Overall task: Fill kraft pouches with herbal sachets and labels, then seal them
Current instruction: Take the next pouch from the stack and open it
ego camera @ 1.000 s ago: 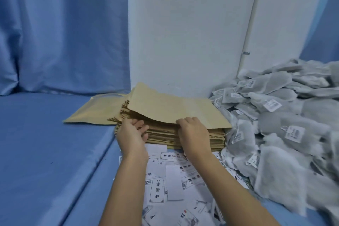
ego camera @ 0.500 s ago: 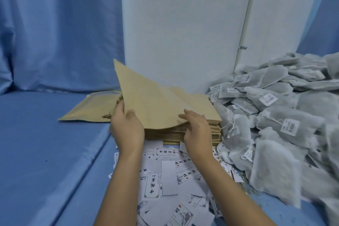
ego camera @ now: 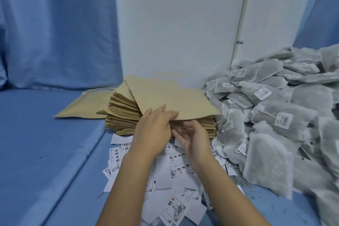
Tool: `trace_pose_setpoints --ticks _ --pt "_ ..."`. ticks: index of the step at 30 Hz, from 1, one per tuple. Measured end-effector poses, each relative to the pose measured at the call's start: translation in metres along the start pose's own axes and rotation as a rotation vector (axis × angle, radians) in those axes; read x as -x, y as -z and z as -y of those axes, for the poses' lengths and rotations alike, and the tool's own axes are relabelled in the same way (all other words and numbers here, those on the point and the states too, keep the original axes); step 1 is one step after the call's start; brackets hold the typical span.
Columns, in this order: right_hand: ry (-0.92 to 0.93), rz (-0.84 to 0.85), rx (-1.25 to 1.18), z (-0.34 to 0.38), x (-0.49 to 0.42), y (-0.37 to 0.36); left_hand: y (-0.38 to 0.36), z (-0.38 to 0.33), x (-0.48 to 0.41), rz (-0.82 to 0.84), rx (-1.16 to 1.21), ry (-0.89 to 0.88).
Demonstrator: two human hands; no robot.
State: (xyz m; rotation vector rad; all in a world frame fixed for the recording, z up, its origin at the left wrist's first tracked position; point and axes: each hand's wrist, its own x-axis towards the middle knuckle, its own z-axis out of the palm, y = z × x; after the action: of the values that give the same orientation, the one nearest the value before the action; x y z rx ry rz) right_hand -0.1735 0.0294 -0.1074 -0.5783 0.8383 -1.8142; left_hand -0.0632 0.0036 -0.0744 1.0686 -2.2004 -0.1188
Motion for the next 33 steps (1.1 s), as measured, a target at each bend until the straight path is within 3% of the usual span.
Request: trace_pose_setpoints --ticks 3,13,20,26,30,33 --pt "-0.044 -0.006 -0.232 0.004 0.002 0.001 -0.005 0.000 0.001 0.116 0.016 0.052" --pt "-0.070 0.047 -0.269 0.001 -0.001 0.009 -0.013 0.007 -0.003 0.184 0.228 0.173" --pt "-0.094 0.042 -0.267 0.001 0.000 0.006 -0.012 0.005 0.000 0.140 0.203 0.189" --pt "-0.109 0.036 -0.228 0.001 0.002 0.005 -0.011 0.006 -0.001 0.145 0.137 0.154" --pt "-0.123 0.042 -0.219 0.003 0.006 -0.003 -0.011 -0.002 0.000 0.105 -0.135 0.052" --pt "-0.133 0.052 -0.187 0.007 0.007 -0.010 -0.013 -0.011 0.000 0.060 -0.196 -0.007"
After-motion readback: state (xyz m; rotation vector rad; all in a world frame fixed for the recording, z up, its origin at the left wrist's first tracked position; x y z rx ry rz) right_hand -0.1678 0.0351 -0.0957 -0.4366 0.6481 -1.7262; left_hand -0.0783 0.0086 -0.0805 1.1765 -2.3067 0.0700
